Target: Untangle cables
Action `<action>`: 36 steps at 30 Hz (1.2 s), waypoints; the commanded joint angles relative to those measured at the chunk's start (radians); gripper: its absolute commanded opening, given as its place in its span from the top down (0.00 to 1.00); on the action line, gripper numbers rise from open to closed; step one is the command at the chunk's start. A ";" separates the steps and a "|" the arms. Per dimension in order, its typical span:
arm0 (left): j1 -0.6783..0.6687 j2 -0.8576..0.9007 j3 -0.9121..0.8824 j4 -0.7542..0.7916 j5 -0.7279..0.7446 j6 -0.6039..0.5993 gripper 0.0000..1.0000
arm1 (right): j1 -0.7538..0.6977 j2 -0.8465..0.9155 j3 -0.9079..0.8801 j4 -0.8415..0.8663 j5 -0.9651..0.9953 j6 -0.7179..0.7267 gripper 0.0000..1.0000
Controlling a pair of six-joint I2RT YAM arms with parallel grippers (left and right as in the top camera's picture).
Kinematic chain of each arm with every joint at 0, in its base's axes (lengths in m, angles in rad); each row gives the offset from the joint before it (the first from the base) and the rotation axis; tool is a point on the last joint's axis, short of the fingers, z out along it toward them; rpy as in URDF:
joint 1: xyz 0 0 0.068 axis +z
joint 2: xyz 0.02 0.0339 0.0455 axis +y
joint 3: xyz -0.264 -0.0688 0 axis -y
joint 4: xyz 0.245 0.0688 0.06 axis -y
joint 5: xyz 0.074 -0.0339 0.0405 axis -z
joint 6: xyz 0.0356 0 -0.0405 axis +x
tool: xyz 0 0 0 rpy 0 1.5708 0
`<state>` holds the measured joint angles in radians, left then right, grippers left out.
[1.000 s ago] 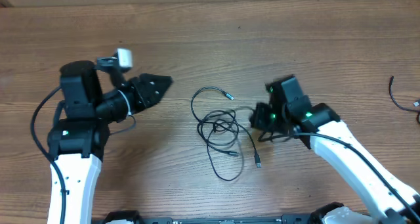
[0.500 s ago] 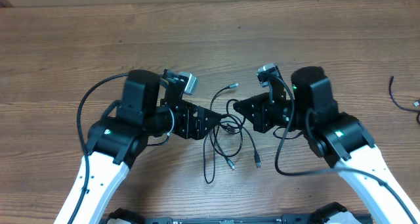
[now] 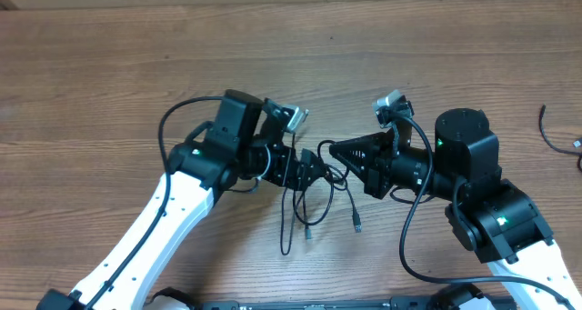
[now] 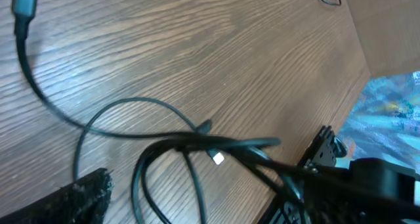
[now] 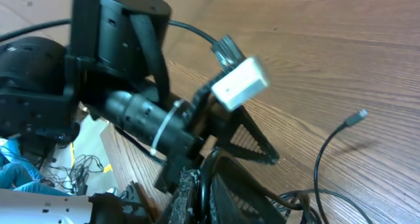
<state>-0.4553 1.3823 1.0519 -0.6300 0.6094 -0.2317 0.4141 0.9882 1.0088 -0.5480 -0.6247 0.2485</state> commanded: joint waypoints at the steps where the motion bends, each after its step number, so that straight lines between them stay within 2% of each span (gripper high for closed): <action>1: -0.020 0.031 0.015 0.043 0.003 -0.065 0.03 | 0.003 -0.016 0.021 0.053 -0.058 0.045 0.96; 4: -0.024 0.063 0.015 0.090 -0.068 -0.179 0.03 | 0.003 -0.016 0.021 0.124 -0.147 0.085 0.96; 7: -0.024 0.127 0.015 0.110 -0.239 -0.324 0.05 | 0.003 -0.024 0.021 0.174 -0.150 0.096 0.96; 10: -0.024 0.214 0.015 0.055 -0.458 -0.338 0.11 | -0.014 -0.052 0.051 0.176 0.010 0.096 0.96; 12: -0.022 0.264 0.015 -0.021 -0.627 -0.360 0.12 | -0.032 -0.074 0.090 0.147 0.130 0.096 0.96; 14: -0.022 0.296 0.015 -0.069 -0.730 -0.386 0.11 | -0.052 -0.097 0.127 0.109 0.243 0.096 0.96; 23: -0.008 0.357 0.015 -0.105 -0.888 -0.398 0.10 | -0.187 -0.146 0.244 -0.041 0.684 0.095 0.96; 28: 0.019 0.357 0.015 -0.129 -0.960 -0.402 0.09 | -0.274 -0.145 0.251 -0.088 0.864 0.096 0.96; 31: 0.048 0.357 0.015 -0.176 -1.026 -0.405 0.08 | -0.344 -0.146 0.251 -0.124 1.052 0.111 0.96; 36: 0.085 0.357 0.015 -0.193 -1.042 -0.431 0.07 | -0.401 -0.138 0.251 -0.135 1.069 0.122 0.96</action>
<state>-0.3912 1.7245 1.0592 -0.8200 -0.3763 -0.6174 0.0372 0.8509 1.2251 -0.6888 0.3668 0.3557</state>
